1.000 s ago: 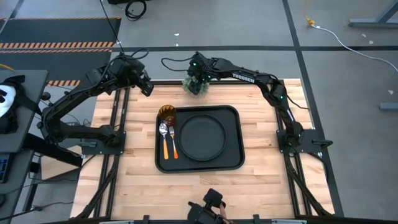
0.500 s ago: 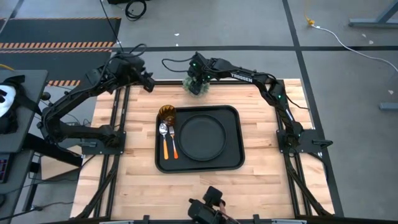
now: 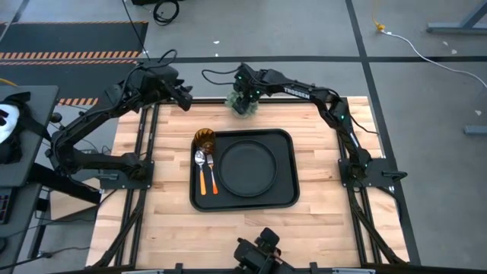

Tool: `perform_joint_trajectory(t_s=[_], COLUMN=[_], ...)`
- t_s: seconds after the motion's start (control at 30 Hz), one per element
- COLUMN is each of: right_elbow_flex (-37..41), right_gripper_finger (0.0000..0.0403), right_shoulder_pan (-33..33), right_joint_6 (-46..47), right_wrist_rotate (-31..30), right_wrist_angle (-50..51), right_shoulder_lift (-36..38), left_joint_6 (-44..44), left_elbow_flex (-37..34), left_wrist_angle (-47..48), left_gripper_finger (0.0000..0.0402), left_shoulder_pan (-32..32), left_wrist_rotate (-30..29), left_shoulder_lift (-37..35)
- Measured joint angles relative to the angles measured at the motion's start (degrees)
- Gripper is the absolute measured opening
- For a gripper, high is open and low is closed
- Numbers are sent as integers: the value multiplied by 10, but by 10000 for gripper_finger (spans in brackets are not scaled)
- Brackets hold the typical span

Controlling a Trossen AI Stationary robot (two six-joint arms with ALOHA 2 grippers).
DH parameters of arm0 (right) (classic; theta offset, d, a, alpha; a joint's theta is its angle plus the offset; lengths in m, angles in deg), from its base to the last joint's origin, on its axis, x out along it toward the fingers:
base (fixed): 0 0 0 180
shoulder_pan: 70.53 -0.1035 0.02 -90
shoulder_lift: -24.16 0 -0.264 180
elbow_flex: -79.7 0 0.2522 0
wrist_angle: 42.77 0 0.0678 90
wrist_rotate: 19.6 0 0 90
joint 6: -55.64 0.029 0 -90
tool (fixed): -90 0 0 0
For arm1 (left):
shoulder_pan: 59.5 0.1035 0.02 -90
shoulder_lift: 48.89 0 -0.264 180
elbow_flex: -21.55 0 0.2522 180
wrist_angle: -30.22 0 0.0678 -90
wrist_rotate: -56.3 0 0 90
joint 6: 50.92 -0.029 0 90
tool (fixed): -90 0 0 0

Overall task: Pick and place plate/cup/fork/spoon on tray
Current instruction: Put the gray potted plant on the black serving tray to the top right of the black plate

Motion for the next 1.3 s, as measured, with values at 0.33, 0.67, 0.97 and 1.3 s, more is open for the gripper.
perform_joint_trajectory(t_s=[0.33,0.67,0.97,1.3], right_elbow_flex=[0,0,0,0], right_gripper_finger=[206,206,225,227], right_shoulder_pan=[-2,-9,-3,5], right_joint_6=[24,14,16,9], right_wrist_rotate=[-1,13,33,44], right_wrist_angle=[6,-12,-18,-18], right_shoulder_lift=[0,0,0,0], left_joint_6=[-22,-16,-14,-34], left_elbow_flex=[0,0,0,0], left_wrist_angle=[-63,-109,-87,158], left_gripper_finger=[194,194,194,194], left_shoulder_pan=[0,0,0,0], left_wrist_rotate=[10,16,43,150], left_shoulder_lift=[0,0,0,0])
